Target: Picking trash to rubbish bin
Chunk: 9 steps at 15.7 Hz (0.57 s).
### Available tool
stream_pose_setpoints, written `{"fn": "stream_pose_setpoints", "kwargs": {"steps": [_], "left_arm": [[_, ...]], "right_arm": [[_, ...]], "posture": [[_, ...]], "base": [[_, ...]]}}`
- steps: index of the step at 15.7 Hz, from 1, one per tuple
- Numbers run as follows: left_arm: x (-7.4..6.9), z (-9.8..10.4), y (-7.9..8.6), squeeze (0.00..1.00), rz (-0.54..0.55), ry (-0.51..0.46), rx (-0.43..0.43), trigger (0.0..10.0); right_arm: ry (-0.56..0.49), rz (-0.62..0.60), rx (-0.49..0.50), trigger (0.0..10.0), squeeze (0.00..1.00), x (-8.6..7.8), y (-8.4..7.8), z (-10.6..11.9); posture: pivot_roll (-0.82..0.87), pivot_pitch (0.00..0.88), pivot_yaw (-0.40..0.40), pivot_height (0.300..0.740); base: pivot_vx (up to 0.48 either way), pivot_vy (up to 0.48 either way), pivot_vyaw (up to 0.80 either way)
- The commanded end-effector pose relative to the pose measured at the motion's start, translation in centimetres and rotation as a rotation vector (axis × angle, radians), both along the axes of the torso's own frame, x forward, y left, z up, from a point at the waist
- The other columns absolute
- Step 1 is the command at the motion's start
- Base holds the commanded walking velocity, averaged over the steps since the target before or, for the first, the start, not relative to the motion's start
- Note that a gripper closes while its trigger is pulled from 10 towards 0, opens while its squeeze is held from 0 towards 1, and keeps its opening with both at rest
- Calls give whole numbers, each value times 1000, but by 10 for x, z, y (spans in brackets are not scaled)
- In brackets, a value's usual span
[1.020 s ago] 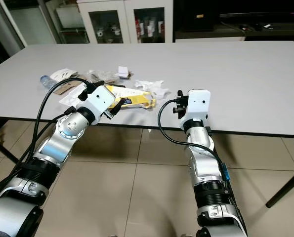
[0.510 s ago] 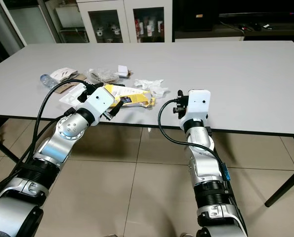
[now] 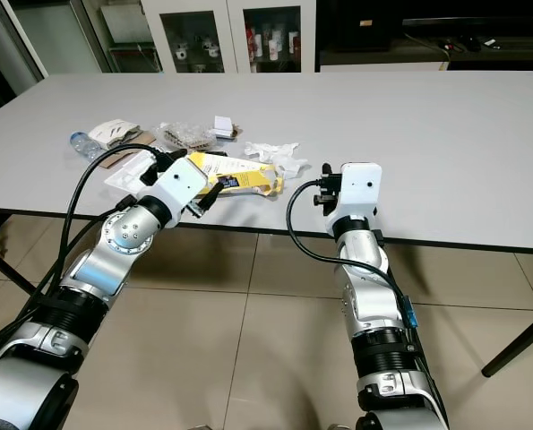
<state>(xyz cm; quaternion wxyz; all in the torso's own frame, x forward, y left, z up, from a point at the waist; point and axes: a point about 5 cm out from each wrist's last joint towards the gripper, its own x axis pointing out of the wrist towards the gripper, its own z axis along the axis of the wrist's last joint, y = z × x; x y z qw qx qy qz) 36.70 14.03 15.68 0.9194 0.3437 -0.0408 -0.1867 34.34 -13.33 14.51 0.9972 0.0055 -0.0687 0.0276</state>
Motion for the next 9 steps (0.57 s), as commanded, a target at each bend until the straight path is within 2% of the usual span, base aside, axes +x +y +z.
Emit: {"fn": "stream_pose_setpoints", "kwargs": {"steps": [1,3,5,8,9], "left_arm": [[0,-5,10,0,35,13,28,10000],[4,-2,28,0,88,30,82,10000],[6,-9,50,0,145,100,161,10000],[5,-14,56,0,132,133,196,10000],[3,-15,54,0,68,143,221,10000]], "right_arm": [[1,7,6,10000,0,0,2,2],[2,6,5,10000,0,0,2,2],[1,6,5,10000,0,0,2,2],[2,6,6,10000,0,1,2,2],[2,7,6,10000,0,1,2,2]], "posture": [[9,1,100,740],[9,4,102,740],[10,3,102,740],[11,6,99,740],[12,5,98,740]], "base": [[0,0,0],[0,0,0],[0,0,0],[0,0,0],[0,0,0]]}}
